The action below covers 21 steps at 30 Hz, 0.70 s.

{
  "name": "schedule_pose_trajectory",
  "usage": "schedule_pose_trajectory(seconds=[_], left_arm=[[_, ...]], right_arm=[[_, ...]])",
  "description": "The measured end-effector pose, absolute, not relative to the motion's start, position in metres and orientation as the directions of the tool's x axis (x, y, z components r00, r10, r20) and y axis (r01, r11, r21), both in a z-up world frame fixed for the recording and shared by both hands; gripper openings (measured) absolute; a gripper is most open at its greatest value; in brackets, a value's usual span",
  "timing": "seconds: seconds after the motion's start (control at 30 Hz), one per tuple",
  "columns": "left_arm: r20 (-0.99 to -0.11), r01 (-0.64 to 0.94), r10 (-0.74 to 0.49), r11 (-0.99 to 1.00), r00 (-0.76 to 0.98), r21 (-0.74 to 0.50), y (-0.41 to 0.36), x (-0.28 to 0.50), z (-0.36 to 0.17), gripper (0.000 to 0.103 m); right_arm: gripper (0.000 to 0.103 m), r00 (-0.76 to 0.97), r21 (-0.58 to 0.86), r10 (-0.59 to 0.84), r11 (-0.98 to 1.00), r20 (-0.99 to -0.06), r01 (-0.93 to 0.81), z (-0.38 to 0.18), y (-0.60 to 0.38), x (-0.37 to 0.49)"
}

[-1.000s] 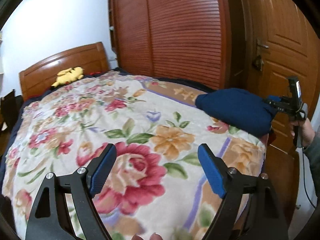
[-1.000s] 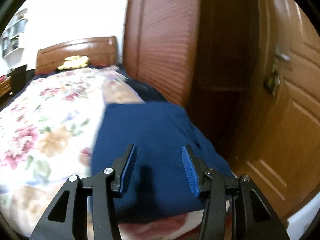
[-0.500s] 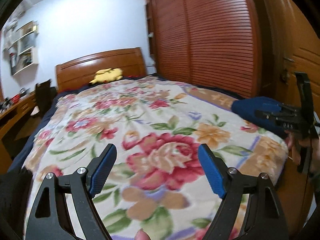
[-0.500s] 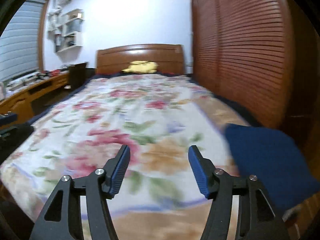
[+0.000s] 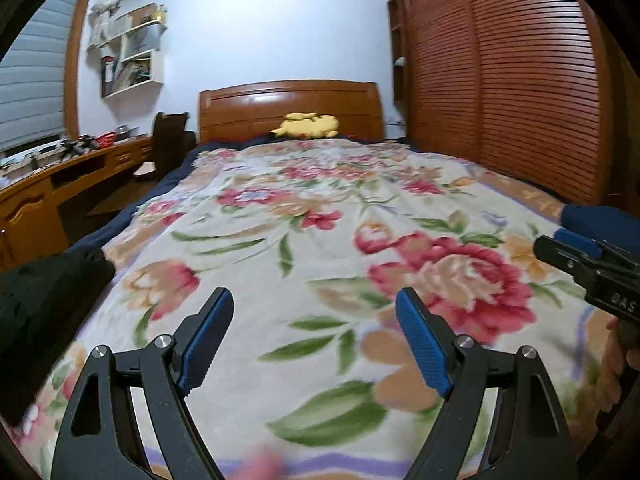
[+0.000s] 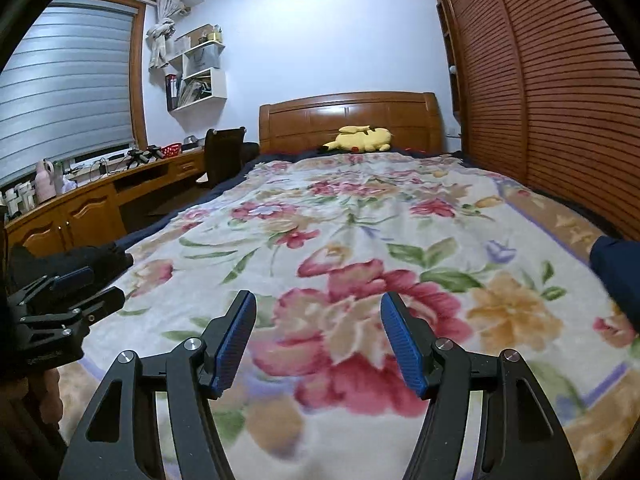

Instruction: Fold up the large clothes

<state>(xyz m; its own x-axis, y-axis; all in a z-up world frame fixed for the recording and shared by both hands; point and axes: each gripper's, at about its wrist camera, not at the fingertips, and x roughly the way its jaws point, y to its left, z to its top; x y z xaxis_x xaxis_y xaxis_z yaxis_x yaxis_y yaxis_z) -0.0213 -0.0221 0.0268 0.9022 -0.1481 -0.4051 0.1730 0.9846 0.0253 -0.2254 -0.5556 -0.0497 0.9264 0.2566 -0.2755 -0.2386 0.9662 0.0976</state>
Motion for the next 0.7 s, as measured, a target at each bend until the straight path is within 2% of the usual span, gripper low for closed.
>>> schedule_pose_trajectory(seconds=[0.2, 0.4, 0.7], left_arm=[[-0.405, 0.157, -0.137, 0.988, 0.904, 0.016, -0.015, -0.017, 0.01, 0.084], [-0.393, 0.167, -0.154, 0.986, 0.906, 0.0, -0.016, -0.017, 0.009, 0.084], [-0.352, 0.164, -0.15, 0.986, 0.924, 0.01, -0.018, -0.025, 0.014, 0.084]], right_arm=[[0.067, 0.926, 0.072, 0.245, 0.97, -0.288, -0.234, -0.081, -0.54, -0.206], [0.067, 0.93, 0.051, 0.241, 0.97, -0.276, -0.236, -0.072, -0.531, -0.199], [0.067, 0.937, 0.044, 0.228, 0.973, -0.266, -0.225, -0.09, -0.528, -0.192]])
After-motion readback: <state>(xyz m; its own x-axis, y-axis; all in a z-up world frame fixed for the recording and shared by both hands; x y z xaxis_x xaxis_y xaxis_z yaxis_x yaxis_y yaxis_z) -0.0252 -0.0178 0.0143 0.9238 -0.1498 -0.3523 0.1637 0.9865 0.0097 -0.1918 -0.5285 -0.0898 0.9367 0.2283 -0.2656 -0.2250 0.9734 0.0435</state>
